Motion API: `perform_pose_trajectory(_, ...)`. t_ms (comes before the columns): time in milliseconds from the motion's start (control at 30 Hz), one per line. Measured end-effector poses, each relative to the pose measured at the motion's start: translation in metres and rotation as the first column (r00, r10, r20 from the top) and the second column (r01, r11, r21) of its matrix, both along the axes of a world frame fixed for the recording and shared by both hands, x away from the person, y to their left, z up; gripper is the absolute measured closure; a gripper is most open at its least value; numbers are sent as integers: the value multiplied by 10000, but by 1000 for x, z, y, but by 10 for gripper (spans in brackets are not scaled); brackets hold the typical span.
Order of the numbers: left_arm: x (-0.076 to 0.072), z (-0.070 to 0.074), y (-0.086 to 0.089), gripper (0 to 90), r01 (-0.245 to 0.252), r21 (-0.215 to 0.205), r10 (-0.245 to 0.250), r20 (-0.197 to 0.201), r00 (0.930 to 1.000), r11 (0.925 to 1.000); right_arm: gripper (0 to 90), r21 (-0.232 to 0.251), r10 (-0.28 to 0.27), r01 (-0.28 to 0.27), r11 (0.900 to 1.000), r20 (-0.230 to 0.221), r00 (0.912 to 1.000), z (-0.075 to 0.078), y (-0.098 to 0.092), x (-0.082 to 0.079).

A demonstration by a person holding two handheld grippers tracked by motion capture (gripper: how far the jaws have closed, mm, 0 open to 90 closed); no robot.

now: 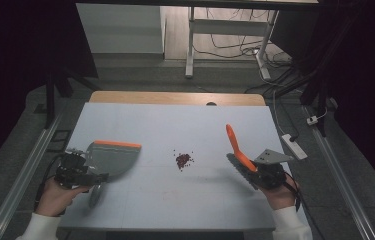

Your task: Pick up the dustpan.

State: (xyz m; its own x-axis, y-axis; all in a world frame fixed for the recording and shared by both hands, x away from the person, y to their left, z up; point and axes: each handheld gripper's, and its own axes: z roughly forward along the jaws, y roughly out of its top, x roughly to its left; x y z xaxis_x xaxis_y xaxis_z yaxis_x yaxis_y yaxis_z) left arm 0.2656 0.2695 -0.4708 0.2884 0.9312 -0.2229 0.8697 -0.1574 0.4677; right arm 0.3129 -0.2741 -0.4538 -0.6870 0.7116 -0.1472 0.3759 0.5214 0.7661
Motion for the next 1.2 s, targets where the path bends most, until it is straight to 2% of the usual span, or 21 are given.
perform_pose_trajectory(167, -1, -7, 0, 143, -62, -40, 61, -322, 9995, 10000, 702, -26, 12, -12, 10000, 9, 10000, 0, 0, 0)
perform_pose_trajectory(200, -1, -11, 0, 143, 27, -158, -36, -536, 9986, 9999, 701, -23, 15, -15, 10000, 13, 10000, 0, -1, 0)
perform_pose_trajectory(267, -1, -13, 0, 143, 81, -225, -96, -656, 9978, 9997, 701, -20, 11, -11, 10000, 13, 10000, 0, -1, 0)
perform_pose_trajectory(367, 0, -22, 1, 149, 124, -309, -156, -1057, 9943, 9994, 702, -23, 7, -7, 10000, -18, 10000, -1, 0, 0)
perform_pose_trajectory(533, 4, -31, 4, 168, -68, -354, 21, -1312, 9914, 9994, 701, -61, 47, -47, 10000, -27, 10000, -2, 1, 0)
perform_pose_trajectory(867, 10, -41, 1, 213, -254, -587, 160, -1549, 9878, 9979, 701, -136, 108, -107, 9999, 29, 9999, -4, 1, -1)
perform_pose_trajectory(1200, 15, -47, -6, 353, -352, -822, 221, -1552, 9876, 9960, 701, -176, 110, -109, 9998, 72, 9999, -4, 2, -1)
